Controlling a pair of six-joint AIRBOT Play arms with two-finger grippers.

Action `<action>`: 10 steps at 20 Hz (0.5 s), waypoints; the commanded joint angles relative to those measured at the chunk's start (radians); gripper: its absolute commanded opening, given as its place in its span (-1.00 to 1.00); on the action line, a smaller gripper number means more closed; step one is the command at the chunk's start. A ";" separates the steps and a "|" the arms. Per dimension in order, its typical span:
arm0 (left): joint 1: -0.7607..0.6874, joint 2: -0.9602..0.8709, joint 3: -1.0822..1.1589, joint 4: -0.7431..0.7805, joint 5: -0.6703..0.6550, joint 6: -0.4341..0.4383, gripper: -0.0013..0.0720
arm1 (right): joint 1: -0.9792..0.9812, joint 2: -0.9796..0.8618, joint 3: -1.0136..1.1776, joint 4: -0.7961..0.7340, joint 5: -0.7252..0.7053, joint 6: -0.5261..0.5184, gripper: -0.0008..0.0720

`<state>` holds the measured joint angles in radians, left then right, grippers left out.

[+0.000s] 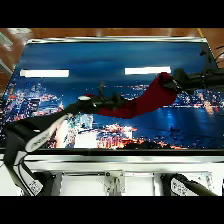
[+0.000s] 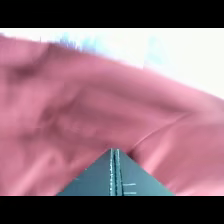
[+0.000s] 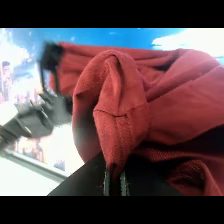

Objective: Fold the shirts.

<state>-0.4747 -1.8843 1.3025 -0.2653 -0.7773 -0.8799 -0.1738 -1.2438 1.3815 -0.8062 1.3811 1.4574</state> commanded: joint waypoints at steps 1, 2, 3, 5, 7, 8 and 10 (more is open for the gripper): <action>0.196 0.136 -0.001 0.206 -0.020 -0.007 -0.87 | 0.116 0.000 0.001 -0.018 -0.098 0.008 -0.79; 0.273 0.203 -0.001 0.312 -0.021 -0.057 -0.87 | 0.165 -0.004 0.001 -0.030 -0.153 0.018 -0.79; 0.344 0.270 -0.001 0.410 -0.021 -0.106 -0.87 | 0.223 -0.014 0.001 -0.041 -0.213 0.039 -0.79; 0.495 0.417 -0.001 0.563 -0.040 -0.174 -0.87 | 0.336 -0.060 0.001 -0.041 -0.324 0.060 -0.79; 0.647 0.556 -0.001 0.626 -0.083 -0.189 -0.86 | 0.450 -0.131 0.001 -0.032 -0.454 0.081 -0.79; 0.721 0.621 -0.001 0.628 -0.107 -0.193 -0.86 | 0.507 -0.175 0.001 0.000 -0.527 0.088 -0.79; 0.843 0.729 -0.001 0.628 -0.162 -0.224 -0.86 | 0.599 -0.267 0.001 0.115 -0.655 0.087 -0.79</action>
<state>0.1864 -1.3182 1.3018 0.2794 -0.8707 -1.0504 0.2901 -1.4113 1.3815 -0.7929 0.9360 1.5265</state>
